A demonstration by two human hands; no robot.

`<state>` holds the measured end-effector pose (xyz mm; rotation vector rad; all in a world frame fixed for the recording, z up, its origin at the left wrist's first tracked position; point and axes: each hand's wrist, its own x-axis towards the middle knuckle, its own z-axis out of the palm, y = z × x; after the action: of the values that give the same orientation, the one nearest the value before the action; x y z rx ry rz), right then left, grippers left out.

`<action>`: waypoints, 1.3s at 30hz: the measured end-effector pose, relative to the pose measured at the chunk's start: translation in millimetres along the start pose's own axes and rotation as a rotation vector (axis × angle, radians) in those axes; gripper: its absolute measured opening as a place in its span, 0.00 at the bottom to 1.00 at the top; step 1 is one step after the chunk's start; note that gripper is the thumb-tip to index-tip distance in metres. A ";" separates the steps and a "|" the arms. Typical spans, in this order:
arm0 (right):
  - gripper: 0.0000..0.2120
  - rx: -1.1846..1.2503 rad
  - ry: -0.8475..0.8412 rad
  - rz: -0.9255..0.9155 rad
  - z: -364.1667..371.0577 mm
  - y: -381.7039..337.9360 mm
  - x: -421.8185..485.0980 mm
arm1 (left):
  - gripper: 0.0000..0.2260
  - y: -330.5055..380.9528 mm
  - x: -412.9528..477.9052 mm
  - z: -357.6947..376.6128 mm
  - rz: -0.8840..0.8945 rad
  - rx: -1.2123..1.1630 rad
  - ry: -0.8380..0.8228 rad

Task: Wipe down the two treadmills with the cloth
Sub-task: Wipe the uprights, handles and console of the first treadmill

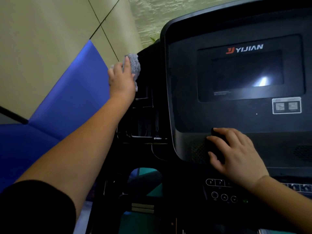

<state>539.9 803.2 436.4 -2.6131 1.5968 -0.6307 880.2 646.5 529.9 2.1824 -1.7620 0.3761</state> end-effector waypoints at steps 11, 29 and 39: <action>0.21 -0.012 -0.009 0.000 0.3 0.3 -0.5 | 0.23 60.9 50.6 -13.2 0.321 0.023 0.006; 0.23 0.003 0.007 0.008 -1.7 -2.0 -0.7 | 0.27 -58.7 -146.2 -8.3 -0.148 0.119 -0.224; 0.24 0.004 -0.008 0.004 -3.5 -1.8 -0.9 | 0.15 -32.2 -177.2 -48.6 -0.116 -0.418 0.018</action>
<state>539.8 805.5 439.7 -2.6053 1.5969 -0.6213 874.3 830.9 502.8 1.9584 -1.5298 -0.0043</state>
